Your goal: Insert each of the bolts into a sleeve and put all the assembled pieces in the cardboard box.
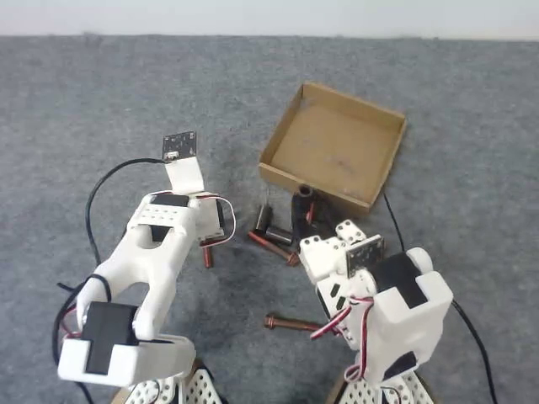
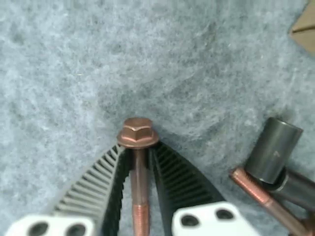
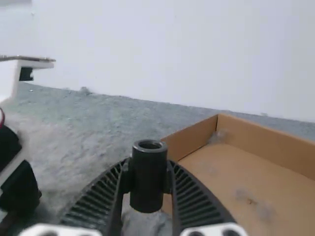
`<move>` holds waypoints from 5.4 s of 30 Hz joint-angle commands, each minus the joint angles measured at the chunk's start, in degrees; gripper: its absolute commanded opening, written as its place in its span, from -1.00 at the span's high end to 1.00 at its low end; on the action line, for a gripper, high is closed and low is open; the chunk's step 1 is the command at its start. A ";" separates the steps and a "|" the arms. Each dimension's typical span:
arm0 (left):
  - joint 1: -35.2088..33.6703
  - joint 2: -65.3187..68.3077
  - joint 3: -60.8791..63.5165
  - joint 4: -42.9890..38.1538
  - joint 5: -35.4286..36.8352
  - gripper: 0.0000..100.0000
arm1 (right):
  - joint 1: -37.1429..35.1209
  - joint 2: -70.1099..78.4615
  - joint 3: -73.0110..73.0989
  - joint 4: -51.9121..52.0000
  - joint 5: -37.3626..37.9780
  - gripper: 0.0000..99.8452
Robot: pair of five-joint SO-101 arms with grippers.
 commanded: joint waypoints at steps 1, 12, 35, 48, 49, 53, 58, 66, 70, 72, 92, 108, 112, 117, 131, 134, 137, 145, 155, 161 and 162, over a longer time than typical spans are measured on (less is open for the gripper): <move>-0.18 -3.87 -0.04 -1.85 -1.05 0.98 | -0.31 -4.35 2.46 -1.80 0.97 0.99; 0.09 -4.31 -0.31 -1.85 -1.05 0.98 | 0.22 -5.67 2.73 0.22 0.97 0.99; 0.79 -4.48 -12.35 -9.14 -0.79 0.98 | -5.41 -5.67 2.73 0.40 0.97 0.99; 2.20 -5.01 -13.67 -8.97 -0.79 0.98 | -12.53 -5.67 -1.67 8.75 0.97 0.99; 2.20 -5.89 -13.05 -9.05 -0.79 0.98 | -12.79 -5.67 -2.73 9.45 0.97 0.99; 1.76 -12.75 -9.27 -9.23 -0.97 0.98 | -14.90 -5.67 -7.56 14.55 0.97 0.99; 2.02 -20.22 0.66 -19.69 -0.88 0.98 | -15.69 -5.67 -12.40 21.67 0.88 0.99; 2.20 -26.20 17.19 -45.27 -0.70 0.98 | -17.54 -5.67 -14.07 24.75 0.88 0.99; 2.20 -29.89 19.12 -45.89 -0.70 0.98 | -17.54 -4.79 -16.00 24.84 0.88 0.99; 2.11 -31.82 20.18 -45.89 -0.70 0.98 | -17.98 -2.86 -17.58 24.75 0.97 0.99; 2.37 -41.05 24.04 -41.32 -0.62 0.98 | -18.42 1.63 -23.21 24.75 1.05 0.99; -1.23 -40.62 22.11 -41.41 -0.70 0.98 | -17.19 0.66 -28.92 35.03 1.05 0.99; -1.14 -40.62 22.02 -41.41 -0.70 0.98 | -17.36 2.86 -30.95 35.12 1.05 0.99; -1.05 -40.53 21.49 -41.49 -0.62 0.98 | -17.27 3.56 -31.47 35.12 1.05 0.99; 4.84 -40.53 21.85 -41.14 -0.79 0.98 | -14.46 -3.12 -26.20 35.65 1.05 0.99; 5.54 -40.53 21.85 -41.23 -0.79 0.98 | -14.11 -4.18 -24.88 35.74 1.05 0.99; 6.24 -40.44 21.85 -41.05 -0.79 0.98 | -14.02 -4.53 -23.91 35.65 1.05 0.99; 6.59 -40.44 21.76 -41.41 -0.97 0.98 | -13.32 -4.88 -23.82 35.65 1.05 0.99; 7.91 -37.71 21.58 -46.33 -1.05 0.98 | -12.62 -12.97 -21.27 43.30 0.53 0.99; 7.74 -26.29 21.49 -57.58 -1.05 0.98 | -12.97 -10.77 -21.63 43.38 1.49 0.99; 7.56 -25.41 21.49 -58.81 -1.05 0.98 | -13.23 -10.59 -21.63 43.30 2.55 0.99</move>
